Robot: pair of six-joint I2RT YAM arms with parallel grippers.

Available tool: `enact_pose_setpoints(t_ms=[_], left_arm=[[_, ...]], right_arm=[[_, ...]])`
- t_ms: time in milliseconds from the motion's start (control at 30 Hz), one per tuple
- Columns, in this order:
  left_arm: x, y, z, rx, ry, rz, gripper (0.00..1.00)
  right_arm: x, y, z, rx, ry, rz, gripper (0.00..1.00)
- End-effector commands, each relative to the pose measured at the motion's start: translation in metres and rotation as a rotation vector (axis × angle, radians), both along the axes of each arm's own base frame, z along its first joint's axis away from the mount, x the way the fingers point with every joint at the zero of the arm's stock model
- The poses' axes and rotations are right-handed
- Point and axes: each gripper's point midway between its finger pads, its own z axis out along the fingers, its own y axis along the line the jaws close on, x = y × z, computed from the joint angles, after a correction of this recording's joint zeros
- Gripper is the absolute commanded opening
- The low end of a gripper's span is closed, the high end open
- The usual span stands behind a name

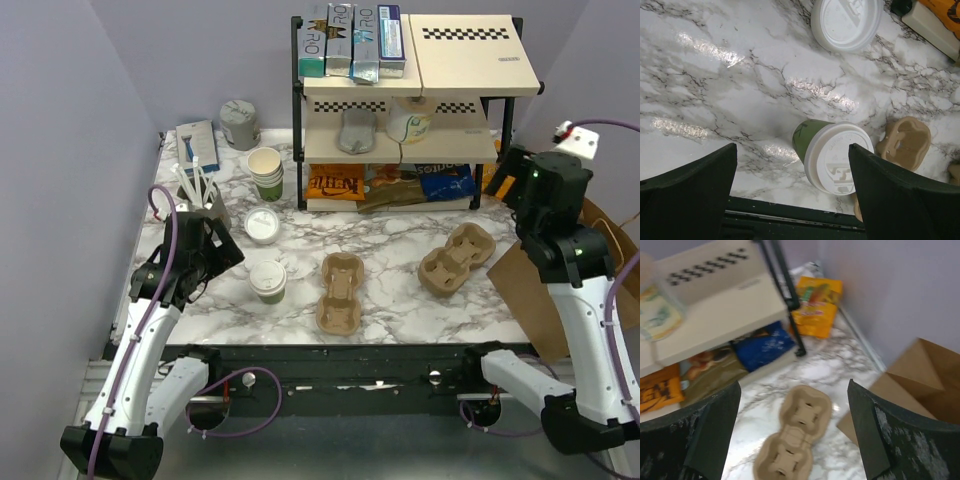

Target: Pack the takeout coffee

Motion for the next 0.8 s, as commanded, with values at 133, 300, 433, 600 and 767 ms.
enact_pose_setpoints(t_ms=[133,300,433,600,767], left_arm=[[0.005,-0.012,0.003,-0.028,-0.014,-0.082,0.99],[0.005,-0.013,-0.001,-0.030,-0.016,-0.090,0.99],[0.007,-0.020,-0.003,-0.054,-0.012,-0.120,0.99],[0.004,-0.029,-0.004,-0.084,-0.009,-0.163,0.99],[-0.001,-0.052,0.014,-0.138,-0.065,-0.277,0.99]], right_arm=[[-0.019,-0.017,-0.065,0.010,0.299,-0.038,0.96],[-0.019,-0.043,-0.037,-0.139,0.299,-0.131,0.96],[-0.005,-0.055,-0.012,-0.169,0.252,-0.170,0.96],[-0.004,-0.082,-0.026,-0.148,0.328,-0.272,0.96],[-0.013,-0.103,-0.036,-0.128,0.354,-0.365,0.96]])
